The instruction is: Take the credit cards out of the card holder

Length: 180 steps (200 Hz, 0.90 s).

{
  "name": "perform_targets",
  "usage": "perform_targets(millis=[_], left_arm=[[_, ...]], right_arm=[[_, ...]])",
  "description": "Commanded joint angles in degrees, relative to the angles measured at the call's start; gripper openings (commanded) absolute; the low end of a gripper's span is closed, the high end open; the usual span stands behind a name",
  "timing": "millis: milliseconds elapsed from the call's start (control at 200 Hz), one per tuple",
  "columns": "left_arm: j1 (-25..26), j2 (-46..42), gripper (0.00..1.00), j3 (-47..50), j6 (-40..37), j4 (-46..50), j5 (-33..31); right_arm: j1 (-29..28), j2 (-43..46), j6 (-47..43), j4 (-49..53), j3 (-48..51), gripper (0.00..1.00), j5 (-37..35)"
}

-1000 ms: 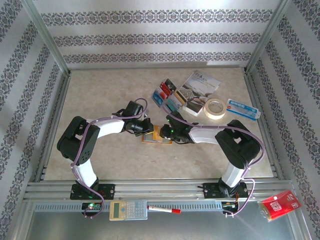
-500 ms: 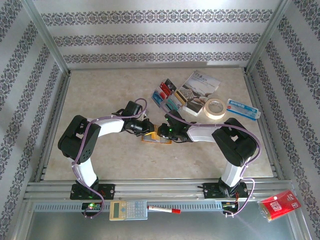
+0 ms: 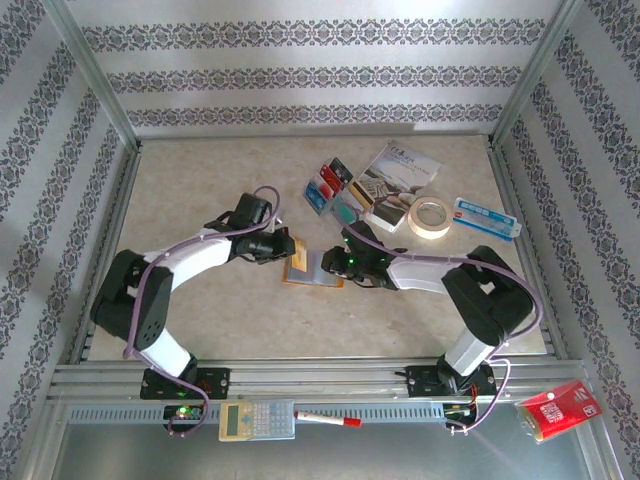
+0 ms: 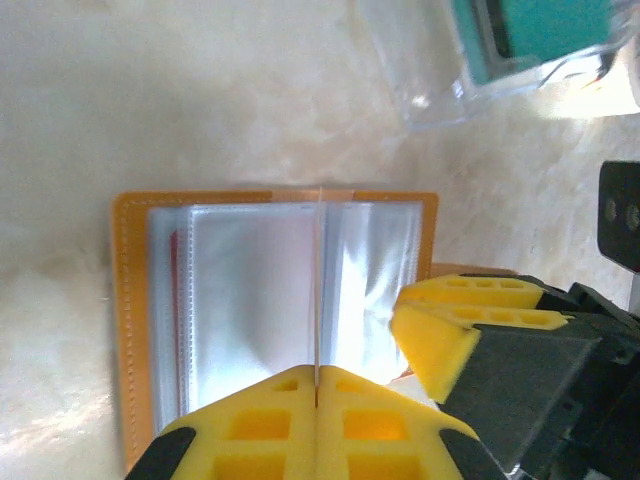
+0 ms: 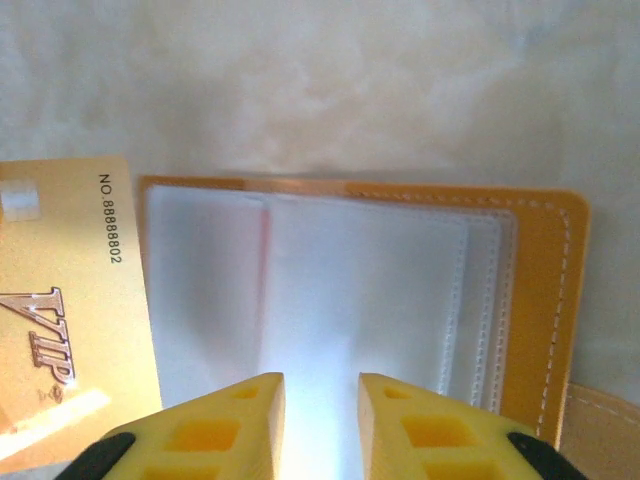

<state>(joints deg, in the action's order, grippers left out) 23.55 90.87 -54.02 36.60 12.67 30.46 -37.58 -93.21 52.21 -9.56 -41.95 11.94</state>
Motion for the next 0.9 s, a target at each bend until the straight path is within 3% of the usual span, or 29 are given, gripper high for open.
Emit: perform_targets(millis=[0, 120, 265, 455, 689, 894], left_arm=[[-0.38, -4.08, 0.06, -1.41, -2.82, 4.68, -3.44], [-0.52, -5.83, 0.06, -2.05, -0.46, 0.11, -1.61], [-0.48, -5.35, 0.06, -2.57, 7.84, -12.17, 4.26], [-0.5, -4.03, 0.06, -1.4, 20.9, -30.36, 9.37], [-0.44, -3.03, 0.06, -1.26, 27.59, -38.08, 10.76], [-0.5, -1.95, 0.06, -2.31, 28.92, -39.23, 10.72]], right_arm=[[0.87, 5.97, -0.94, -5.08, 1.27, 0.33, 0.77], [2.34, 10.82, -0.5, -8.7, 3.47, 0.44, 2.02], [5.23, 14.49, 3.66, -17.8, 7.16, 0.56, 6.58], [9.02, 13.01, 13.87, -32.55, 8.4, 0.61, 14.76], [11.02, 8.26, 23.39, -45.93, 5.18, 0.53, 20.27], [12.32, 5.24, 26.45, -52.74, 3.24, 0.36, 21.71]])
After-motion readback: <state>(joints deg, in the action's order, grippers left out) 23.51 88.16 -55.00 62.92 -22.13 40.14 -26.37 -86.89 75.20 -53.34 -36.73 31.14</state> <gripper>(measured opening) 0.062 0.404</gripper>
